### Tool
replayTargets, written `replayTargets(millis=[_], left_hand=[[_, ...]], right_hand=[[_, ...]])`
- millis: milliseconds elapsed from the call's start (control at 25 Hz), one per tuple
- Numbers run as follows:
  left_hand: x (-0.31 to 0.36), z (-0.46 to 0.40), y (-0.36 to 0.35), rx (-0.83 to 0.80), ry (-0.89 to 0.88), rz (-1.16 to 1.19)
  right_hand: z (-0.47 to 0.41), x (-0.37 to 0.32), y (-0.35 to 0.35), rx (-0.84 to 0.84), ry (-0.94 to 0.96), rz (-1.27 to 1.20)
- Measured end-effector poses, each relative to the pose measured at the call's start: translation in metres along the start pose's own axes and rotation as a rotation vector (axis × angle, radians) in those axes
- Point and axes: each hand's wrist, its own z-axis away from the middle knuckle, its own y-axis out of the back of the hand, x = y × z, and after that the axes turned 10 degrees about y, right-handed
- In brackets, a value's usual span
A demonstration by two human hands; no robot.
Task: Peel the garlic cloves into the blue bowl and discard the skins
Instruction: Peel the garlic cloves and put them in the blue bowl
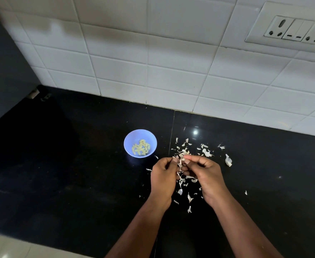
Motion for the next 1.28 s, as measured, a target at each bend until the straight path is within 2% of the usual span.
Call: replayTargets(millis=[160, 280, 440, 560, 680, 840, 1000, 1120, 1280], left_hand=[[0.001, 0.001, 0.022, 0.040, -0.037, -0.131], [-0.001, 0.000, 0.042, 0.084, -0.033, -0.252], [0.001, 0.000, 0.061, 0.221, 0.057, -0.381], [0.003, 0.001, 0.069, 0.305, 0.073, -0.415], [0.006, 0.001, 0.072, 0.328, 0.036, -0.379], [0.004, 0.001, 0.058, 0.196, -0.025, -0.458], [0.005, 0.009, 0.023, 0.055, -0.189, -0.622], [-0.001, 0.017, -0.010, 0.016, -0.348, -0.765], [-0.020, 0.033, -0.049, 0.008, -0.410, -0.876]], right_hand=[[-0.008, -0.007, -0.004, 0.031, 0.020, 0.101], [-0.020, -0.019, -0.035, -0.108, 0.088, 0.146], [-0.045, -0.028, -0.096, -0.241, 0.241, 0.294], [-0.058, -0.026, -0.124, -0.269, 0.187, 0.344], [-0.061, -0.026, -0.123, -0.257, 0.192, 0.363], [-0.051, -0.030, -0.082, -0.249, 0.190, 0.447], [-0.044, -0.028, -0.019, -0.176, 0.194, 0.533], [-0.038, -0.023, 0.029, -0.170, 0.183, 0.704], [-0.023, -0.022, 0.102, -0.047, 0.142, 0.953]])
